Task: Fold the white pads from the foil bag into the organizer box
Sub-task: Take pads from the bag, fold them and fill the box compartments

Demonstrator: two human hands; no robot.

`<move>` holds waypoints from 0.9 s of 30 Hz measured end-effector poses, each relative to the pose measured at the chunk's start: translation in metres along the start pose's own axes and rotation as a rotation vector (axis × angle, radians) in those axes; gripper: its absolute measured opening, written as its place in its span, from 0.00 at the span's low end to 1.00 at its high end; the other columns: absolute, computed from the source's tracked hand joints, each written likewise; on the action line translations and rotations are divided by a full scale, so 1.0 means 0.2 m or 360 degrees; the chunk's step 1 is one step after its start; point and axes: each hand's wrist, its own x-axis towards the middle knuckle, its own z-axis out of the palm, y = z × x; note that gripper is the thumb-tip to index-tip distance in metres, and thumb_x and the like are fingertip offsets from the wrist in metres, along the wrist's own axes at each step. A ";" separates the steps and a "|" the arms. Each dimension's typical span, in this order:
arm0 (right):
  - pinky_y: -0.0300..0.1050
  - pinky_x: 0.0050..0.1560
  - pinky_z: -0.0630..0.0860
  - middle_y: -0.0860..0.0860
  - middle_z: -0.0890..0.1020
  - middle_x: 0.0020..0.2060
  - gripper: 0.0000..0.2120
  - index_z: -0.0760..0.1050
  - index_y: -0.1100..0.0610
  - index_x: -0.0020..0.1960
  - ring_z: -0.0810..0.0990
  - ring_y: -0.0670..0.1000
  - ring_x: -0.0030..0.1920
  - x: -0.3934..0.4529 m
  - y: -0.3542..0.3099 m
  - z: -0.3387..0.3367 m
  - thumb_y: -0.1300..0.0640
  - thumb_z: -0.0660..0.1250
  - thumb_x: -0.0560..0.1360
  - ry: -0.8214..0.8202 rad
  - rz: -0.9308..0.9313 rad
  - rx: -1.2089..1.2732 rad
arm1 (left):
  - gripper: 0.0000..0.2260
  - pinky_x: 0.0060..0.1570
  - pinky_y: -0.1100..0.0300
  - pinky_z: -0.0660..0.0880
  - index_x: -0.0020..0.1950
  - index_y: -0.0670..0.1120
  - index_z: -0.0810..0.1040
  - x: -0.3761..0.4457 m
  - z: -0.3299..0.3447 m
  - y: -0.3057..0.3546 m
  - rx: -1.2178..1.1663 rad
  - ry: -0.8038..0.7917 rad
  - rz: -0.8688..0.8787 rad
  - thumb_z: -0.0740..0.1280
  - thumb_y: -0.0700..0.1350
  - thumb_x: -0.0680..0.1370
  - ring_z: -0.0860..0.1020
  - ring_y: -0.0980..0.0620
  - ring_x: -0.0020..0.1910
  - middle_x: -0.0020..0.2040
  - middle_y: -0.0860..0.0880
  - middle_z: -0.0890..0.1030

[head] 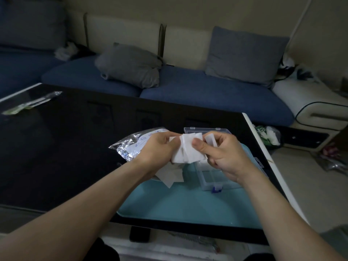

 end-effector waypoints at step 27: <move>0.42 0.33 0.62 0.49 0.69 0.32 0.11 0.77 0.60 0.46 0.65 0.46 0.31 0.03 -0.02 0.07 0.63 0.57 0.81 0.0321 0.0304 0.0795 | 0.12 0.49 0.60 0.77 0.57 0.48 0.82 -0.01 0.07 0.04 0.0294 0.0473 0.0413 0.60 0.49 0.83 0.81 0.59 0.46 0.45 0.55 0.84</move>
